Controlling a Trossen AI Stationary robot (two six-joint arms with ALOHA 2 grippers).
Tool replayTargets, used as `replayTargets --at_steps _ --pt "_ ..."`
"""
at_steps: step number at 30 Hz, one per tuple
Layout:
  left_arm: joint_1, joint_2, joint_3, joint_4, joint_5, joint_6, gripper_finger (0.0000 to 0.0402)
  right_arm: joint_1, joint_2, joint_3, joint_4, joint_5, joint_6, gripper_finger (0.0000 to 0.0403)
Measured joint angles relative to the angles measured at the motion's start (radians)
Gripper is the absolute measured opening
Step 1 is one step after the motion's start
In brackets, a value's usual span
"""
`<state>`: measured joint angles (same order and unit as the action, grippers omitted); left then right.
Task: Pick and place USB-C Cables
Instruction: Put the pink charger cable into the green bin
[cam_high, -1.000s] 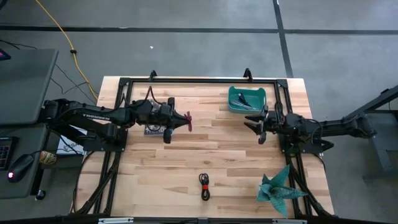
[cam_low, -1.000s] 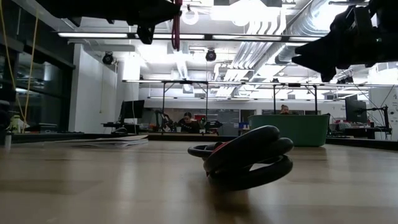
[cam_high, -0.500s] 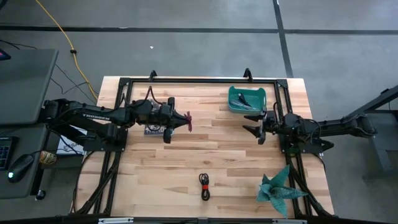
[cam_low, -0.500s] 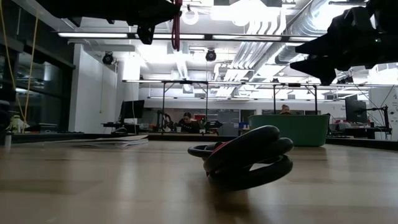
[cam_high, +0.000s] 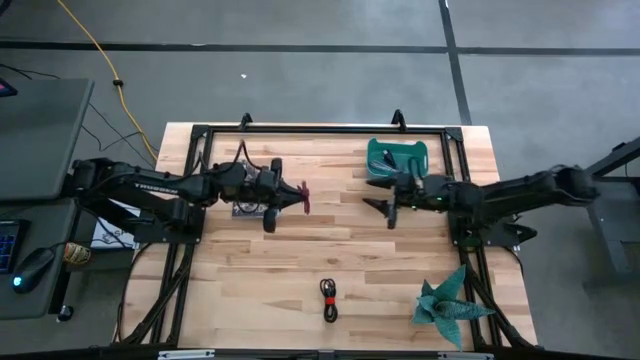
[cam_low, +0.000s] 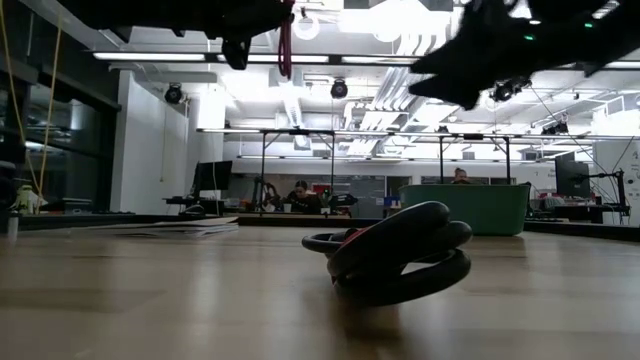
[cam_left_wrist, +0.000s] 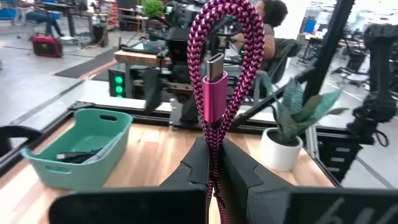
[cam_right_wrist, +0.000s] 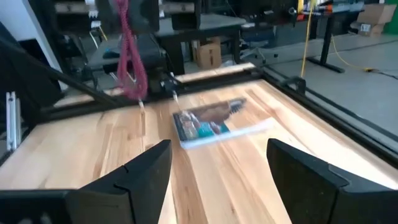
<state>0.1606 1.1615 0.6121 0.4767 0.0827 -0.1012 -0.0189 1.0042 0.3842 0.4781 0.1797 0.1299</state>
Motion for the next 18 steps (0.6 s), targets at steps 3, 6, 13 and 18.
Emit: replayTargets --at_steps 3,6,13,18 --pt "-0.016 0.024 0.0 0.027 0.0 0.0 0.0 0.0 0.118 0.056 0.108 -0.033 -0.014 0.0254" --pt "-0.031 0.054 0.0 0.089 -0.005 0.0 0.0 0.0 0.223 0.102 0.189 -0.093 -0.041 0.0254" --pt "-0.037 0.129 0.002 0.163 -0.008 0.001 0.0 0.002 0.42 0.232 0.248 -0.233 -0.026 0.0254" --pt "-0.037 0.183 0.034 0.164 -0.008 0.0 0.0 0.017 0.51 0.324 0.243 -0.26 -0.017 0.0254"
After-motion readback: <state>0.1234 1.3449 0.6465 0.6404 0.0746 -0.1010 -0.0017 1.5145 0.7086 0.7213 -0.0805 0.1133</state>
